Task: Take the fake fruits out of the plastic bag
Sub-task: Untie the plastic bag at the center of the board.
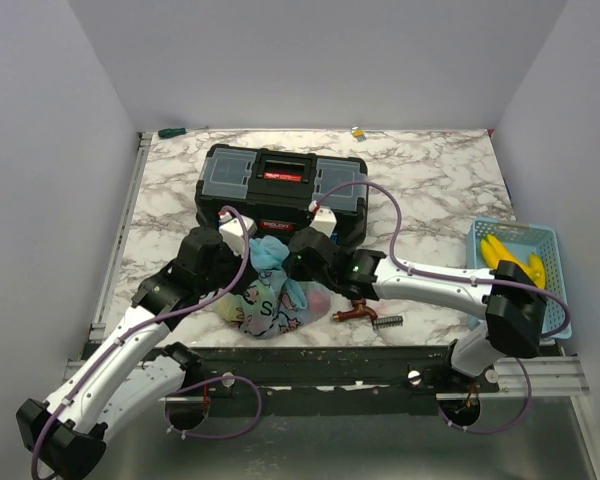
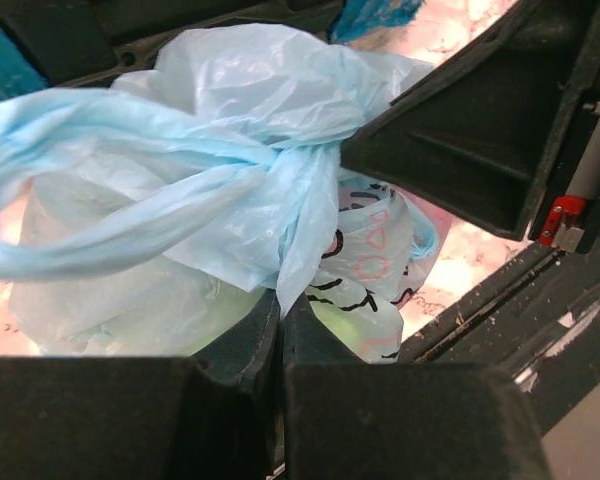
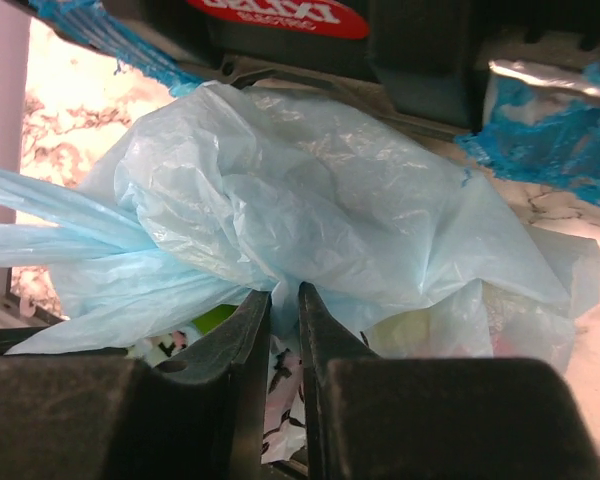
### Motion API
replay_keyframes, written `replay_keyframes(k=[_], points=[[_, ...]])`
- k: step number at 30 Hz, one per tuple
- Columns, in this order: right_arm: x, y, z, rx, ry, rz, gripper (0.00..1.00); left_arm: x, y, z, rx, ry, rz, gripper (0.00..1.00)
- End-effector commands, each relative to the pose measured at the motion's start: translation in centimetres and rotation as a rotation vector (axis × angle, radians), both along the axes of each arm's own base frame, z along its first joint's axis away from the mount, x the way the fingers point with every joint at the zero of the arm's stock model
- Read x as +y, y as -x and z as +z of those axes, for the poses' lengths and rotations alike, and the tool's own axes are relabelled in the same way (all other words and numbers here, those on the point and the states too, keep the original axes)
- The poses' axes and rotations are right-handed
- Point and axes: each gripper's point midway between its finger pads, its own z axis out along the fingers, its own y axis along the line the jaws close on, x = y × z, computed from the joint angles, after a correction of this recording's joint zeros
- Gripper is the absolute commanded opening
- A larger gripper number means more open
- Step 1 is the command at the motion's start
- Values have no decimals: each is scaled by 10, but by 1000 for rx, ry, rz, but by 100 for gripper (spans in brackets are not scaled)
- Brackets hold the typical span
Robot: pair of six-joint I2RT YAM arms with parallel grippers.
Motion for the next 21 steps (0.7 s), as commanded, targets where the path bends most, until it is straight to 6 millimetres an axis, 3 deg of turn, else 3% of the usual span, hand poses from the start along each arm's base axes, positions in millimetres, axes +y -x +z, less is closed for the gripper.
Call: replay_keyframes(k=[1, 3, 9, 14, 16, 18, 21], points=[[-29, -12, 5, -70, 68, -101, 15, 15, -11, 11, -66, -22, 107, 0], [-33, -13, 8, -88, 76, -95, 9, 20, -13, 13, -78, -30, 134, 0], [-40, -10, 11, -124, 108, -46, 8, 49, -18, 28, -158, -44, 292, 0], [-14, 13, 20, -141, 22, 181, 8, 60, -14, 49, -255, 23, 340, 0], [-7, 20, 25, -147, -21, 238, 8, 54, -9, 56, -282, 62, 304, 13], [-2, 23, 29, -149, -41, 269, 8, 46, -6, 64, -309, 101, 250, 34], [3, 23, 34, -149, -49, 278, 8, 28, 6, 73, -331, 163, 126, 53]])
